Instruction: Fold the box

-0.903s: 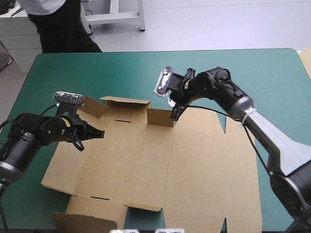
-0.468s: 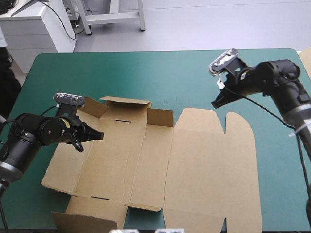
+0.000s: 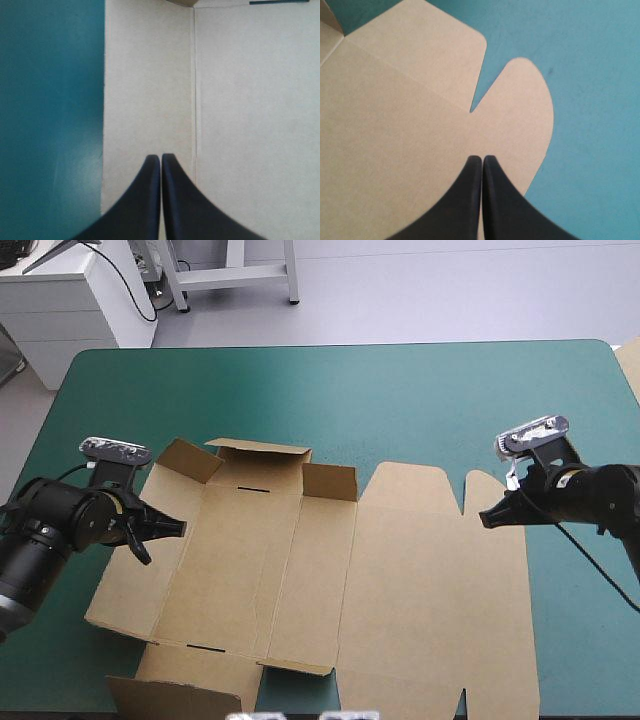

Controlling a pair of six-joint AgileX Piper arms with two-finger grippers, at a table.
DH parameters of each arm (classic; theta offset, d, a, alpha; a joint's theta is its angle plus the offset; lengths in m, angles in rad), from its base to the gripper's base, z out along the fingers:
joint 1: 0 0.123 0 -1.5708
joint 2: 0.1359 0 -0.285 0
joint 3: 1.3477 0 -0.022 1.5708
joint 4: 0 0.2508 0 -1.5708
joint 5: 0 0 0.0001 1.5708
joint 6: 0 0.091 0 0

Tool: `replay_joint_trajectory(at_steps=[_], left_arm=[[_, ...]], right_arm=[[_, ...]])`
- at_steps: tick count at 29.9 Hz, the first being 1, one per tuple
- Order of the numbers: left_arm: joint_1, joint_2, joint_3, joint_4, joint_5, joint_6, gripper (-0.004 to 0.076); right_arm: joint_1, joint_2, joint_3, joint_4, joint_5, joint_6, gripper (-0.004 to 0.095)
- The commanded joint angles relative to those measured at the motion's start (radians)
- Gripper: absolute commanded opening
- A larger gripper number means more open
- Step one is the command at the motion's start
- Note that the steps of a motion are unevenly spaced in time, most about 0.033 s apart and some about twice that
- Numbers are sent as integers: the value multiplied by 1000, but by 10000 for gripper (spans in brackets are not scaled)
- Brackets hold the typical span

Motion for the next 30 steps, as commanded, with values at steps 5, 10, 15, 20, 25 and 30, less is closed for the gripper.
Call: replay_joint_trajectory(at_steps=[5,10,15,20,25,30], left_arm=[[1,-121,-34,147,112,-77,-8],[1,-161,-34,169,128,-96,-8],[1,-161,-32,187,86,-72,-8],[1,-159,-32,179,69,-57,-8],[1,-159,-32,187,67,-52,-8],[21,-159,-68,268,74,-52,3]], right_arm=[[-19,-99,129,64,-104,13,-15],[-19,-118,177,92,-141,14,-15],[-17,-118,193,120,-169,6,-15],[-17,-118,193,141,-191,-11,-15],[-17,-118,193,132,-193,-17,-15],[-17,-118,193,128,-198,-17,-15]])
